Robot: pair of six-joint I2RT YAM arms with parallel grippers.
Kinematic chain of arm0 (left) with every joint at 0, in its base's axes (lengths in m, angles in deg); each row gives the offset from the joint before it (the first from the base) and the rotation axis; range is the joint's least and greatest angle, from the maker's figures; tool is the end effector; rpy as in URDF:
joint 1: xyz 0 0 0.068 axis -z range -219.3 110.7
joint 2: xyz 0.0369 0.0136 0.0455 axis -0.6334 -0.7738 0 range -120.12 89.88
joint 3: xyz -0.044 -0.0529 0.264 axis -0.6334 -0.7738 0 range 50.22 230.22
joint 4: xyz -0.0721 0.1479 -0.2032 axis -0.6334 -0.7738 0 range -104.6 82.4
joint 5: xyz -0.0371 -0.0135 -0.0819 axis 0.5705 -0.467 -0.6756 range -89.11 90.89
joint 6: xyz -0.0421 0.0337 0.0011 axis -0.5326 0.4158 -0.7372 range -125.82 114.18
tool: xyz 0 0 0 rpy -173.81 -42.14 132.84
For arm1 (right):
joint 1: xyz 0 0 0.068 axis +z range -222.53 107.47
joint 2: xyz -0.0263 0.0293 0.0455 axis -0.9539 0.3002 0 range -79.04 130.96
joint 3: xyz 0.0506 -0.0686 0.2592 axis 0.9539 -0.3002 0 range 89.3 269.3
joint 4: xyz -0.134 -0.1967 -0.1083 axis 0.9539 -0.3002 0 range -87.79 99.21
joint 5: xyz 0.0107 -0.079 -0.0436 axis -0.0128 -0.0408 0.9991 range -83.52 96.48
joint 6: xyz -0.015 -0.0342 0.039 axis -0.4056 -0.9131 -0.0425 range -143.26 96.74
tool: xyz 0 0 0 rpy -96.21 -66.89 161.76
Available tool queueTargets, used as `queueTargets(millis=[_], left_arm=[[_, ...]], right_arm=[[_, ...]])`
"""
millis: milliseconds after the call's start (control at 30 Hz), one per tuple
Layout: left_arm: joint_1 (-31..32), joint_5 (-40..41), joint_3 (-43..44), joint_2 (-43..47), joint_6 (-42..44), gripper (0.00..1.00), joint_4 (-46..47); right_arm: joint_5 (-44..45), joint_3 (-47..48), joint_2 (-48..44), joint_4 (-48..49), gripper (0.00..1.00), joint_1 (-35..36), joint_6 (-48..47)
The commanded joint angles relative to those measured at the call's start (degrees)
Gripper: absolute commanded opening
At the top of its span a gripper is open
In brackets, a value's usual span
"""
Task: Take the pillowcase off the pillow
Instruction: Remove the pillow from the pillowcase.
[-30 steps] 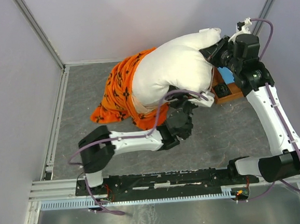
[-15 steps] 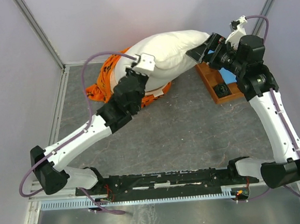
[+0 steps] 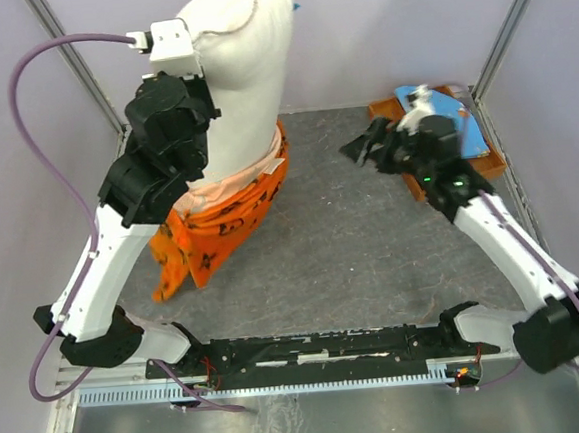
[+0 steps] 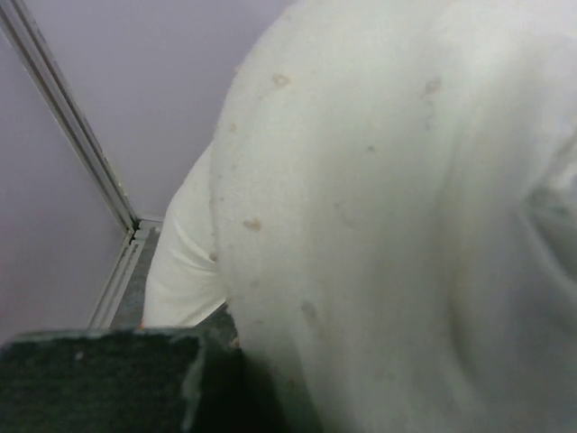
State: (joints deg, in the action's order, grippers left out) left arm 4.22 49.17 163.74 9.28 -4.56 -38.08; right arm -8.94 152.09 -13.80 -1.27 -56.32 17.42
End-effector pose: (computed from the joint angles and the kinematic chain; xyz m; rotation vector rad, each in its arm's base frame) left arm 0.1977 -0.1513 0.5616 -0.0719 1.5411 0.0584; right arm 0.2493 0.0822 0.3784 0.2004 1.8808 0.9373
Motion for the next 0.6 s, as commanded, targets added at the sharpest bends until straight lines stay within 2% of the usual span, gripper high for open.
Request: queueTargets(millis=[0,133,233,400,567], left_arm=[[0.2,-3.6,8.0,1.4,-6.5,0.03,4.8],[0.2,-1.9,7.0,1.8,-6.6,0.03,4.6],[0.2,-1.8,5.8,2.1,-6.6,0.03,4.7],[0.1,-0.9,3.4,3.5,-6.6,0.03,5.0],[0.2,-0.9,2.0,4.1,-6.5,0.03,5.3]], right_arm=[[10.0,1.9,4.3,5.5,0.97,13.5,-4.2],[14.3,6.5,9.8,6.7,0.95,25.1,-7.8],[16.8,12.2,15.6,6.4,0.94,30.7,-8.0],[20.7,17.2,19.4,6.3,0.89,33.8,-5.2],[22.8,22.0,22.3,5.2,0.85,36.9,-8.3]])
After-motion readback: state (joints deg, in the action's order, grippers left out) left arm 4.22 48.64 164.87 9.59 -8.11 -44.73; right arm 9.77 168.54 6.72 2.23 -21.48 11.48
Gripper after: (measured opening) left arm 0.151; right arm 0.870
